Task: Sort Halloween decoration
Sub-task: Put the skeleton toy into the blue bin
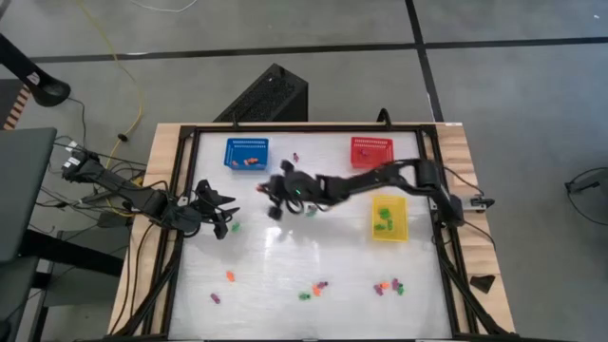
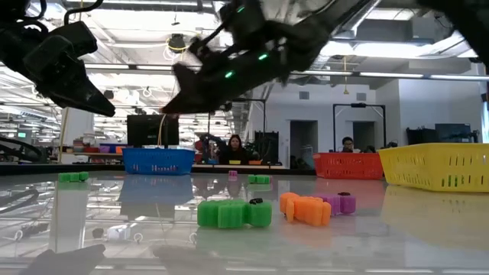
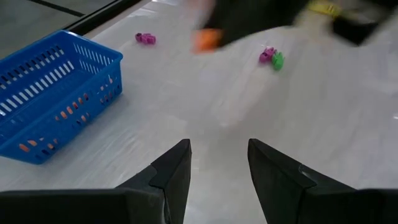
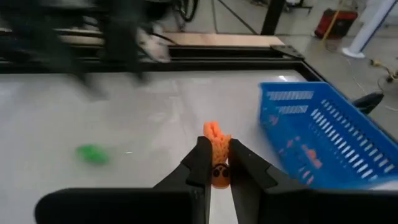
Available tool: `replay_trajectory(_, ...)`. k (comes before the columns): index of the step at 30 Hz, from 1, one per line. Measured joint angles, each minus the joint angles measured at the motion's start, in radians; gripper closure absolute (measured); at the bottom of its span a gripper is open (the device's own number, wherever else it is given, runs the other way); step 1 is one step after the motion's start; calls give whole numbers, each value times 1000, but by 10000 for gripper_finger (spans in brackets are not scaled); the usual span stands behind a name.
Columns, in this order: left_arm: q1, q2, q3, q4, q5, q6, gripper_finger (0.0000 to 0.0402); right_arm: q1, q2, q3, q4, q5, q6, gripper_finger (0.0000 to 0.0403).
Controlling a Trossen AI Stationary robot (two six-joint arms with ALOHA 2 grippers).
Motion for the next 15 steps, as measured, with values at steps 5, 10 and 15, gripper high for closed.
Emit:
replay_trajectory(5,0,0,0,2,30,-3,254,-106,146,253,-161,-63,-2,334)
replay_trajectory(10,0,0,0,2,34,-1,254,-180,249,433,-292,-66,14,334)
replay_trajectory(15,0,0,0,3,34,1,254,-215,313,528,-341,-74,86,325)
